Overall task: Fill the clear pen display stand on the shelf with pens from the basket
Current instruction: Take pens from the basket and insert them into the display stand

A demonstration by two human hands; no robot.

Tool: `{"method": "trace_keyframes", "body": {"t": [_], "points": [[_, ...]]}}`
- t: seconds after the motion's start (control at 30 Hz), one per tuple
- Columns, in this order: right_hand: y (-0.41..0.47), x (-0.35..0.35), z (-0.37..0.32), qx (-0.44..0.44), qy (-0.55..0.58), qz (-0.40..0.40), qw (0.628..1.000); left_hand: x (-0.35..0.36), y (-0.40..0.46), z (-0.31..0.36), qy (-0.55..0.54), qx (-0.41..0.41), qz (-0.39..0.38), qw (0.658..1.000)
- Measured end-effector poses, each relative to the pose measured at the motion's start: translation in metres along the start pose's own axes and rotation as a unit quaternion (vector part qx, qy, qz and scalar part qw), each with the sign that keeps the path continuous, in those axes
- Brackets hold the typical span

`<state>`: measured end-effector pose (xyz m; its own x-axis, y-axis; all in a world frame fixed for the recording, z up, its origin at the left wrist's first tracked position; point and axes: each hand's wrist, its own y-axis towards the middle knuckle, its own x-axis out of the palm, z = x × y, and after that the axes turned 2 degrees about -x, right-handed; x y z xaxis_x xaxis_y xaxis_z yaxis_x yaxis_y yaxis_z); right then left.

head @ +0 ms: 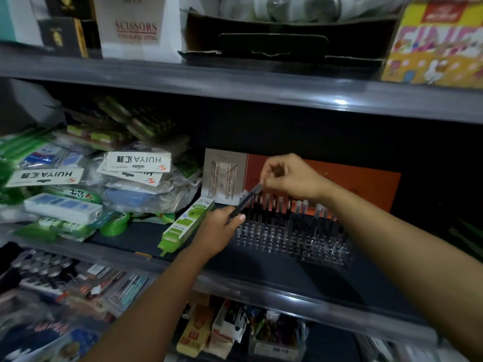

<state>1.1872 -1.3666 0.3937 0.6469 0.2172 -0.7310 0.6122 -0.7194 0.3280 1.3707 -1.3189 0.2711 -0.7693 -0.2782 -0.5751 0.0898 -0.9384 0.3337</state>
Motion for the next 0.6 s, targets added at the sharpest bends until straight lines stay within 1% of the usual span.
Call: {"method": "trace_keyframes", "body": {"t": [0.17,0.3,0.43,0.6], "points": [[-0.006,-0.025,-0.001,0.041,0.024,0.068,0.997,0.004,0.0,-0.002,0.006,0.0,-0.005,1.0],[-0.012,-0.04,0.007,0.066,0.008,0.108,0.992,0.009,0.002,-0.004,0.04,-0.002,0.006,0.999],[-0.015,-0.04,0.014,0.077,-0.017,0.109,0.991,0.016,0.004,-0.005,0.066,0.007,0.017,0.998],[-0.008,-0.022,0.022,0.048,-0.069,0.102,0.991,0.02,0.008,-0.01,0.066,-0.004,0.026,0.997]]}}
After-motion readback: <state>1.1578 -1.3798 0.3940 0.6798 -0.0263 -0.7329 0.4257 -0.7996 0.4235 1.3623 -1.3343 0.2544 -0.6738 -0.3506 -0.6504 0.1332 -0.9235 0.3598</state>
